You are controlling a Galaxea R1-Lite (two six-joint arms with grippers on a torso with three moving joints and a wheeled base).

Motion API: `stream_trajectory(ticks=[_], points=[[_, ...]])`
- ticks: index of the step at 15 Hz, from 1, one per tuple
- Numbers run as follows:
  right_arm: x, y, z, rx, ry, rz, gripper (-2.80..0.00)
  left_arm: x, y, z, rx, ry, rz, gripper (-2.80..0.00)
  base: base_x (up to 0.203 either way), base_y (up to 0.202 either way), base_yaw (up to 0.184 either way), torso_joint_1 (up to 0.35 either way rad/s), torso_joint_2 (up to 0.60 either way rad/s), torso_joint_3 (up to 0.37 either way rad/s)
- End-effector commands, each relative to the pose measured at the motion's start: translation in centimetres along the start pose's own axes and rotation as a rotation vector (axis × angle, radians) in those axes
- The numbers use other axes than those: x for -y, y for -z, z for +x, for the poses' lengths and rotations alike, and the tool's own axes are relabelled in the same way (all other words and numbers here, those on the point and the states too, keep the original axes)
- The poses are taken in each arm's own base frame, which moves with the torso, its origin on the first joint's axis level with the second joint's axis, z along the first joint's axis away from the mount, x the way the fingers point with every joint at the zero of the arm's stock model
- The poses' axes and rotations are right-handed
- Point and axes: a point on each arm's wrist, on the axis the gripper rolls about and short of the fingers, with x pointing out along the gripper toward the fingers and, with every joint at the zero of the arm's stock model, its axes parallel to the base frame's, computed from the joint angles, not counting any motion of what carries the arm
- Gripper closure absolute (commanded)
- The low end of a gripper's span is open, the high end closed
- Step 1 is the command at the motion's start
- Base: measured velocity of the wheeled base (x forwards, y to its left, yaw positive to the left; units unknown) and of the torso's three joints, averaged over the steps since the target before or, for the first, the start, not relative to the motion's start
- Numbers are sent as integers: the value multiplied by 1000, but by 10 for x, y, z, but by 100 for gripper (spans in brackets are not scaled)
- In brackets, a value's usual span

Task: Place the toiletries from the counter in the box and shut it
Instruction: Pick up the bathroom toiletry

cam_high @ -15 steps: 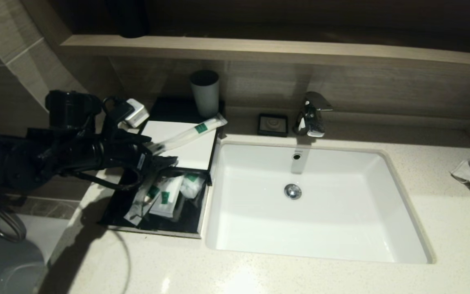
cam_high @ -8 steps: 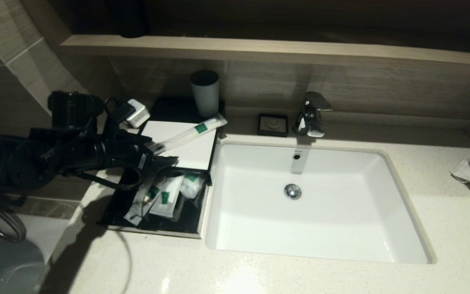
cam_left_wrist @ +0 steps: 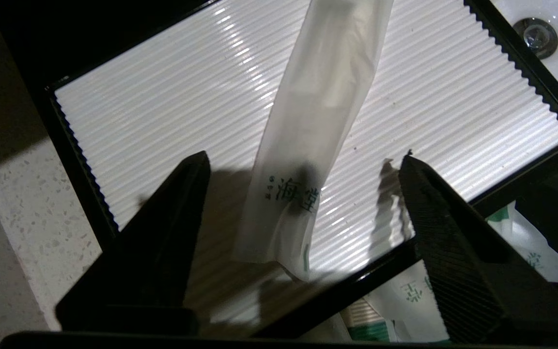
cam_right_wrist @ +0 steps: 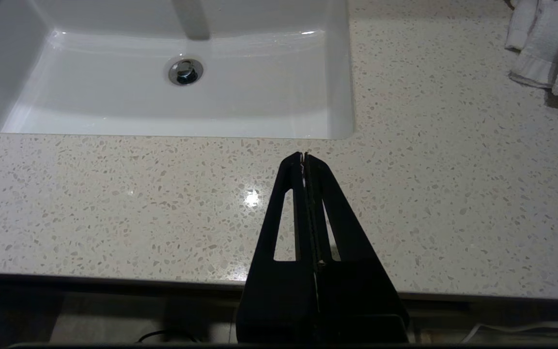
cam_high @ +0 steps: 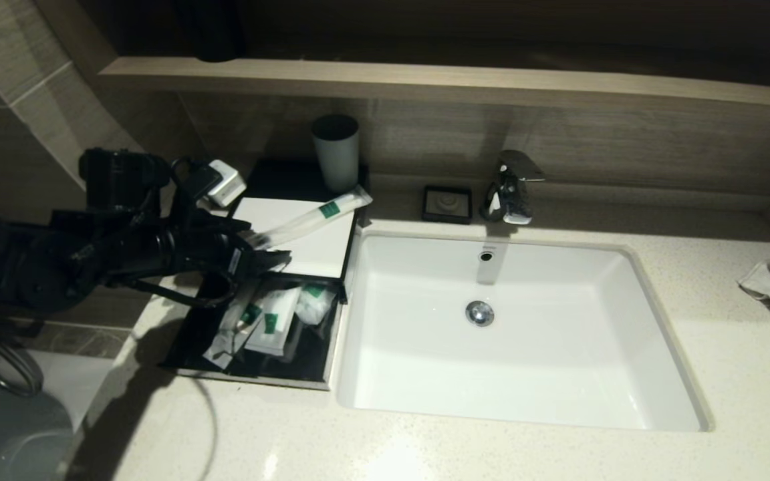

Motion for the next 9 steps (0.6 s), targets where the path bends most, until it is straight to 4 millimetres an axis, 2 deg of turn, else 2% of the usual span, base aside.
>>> stream_trajectory(ticks=[1,9], points=[[0,0,0,-1,1,0,0,-1,1,3,14,-4,7,0,0,0,0,0,0,0],[0,0,0,-1,0,0,0,1,3,0,11,3,10,0,0,0,0,0,0,0]])
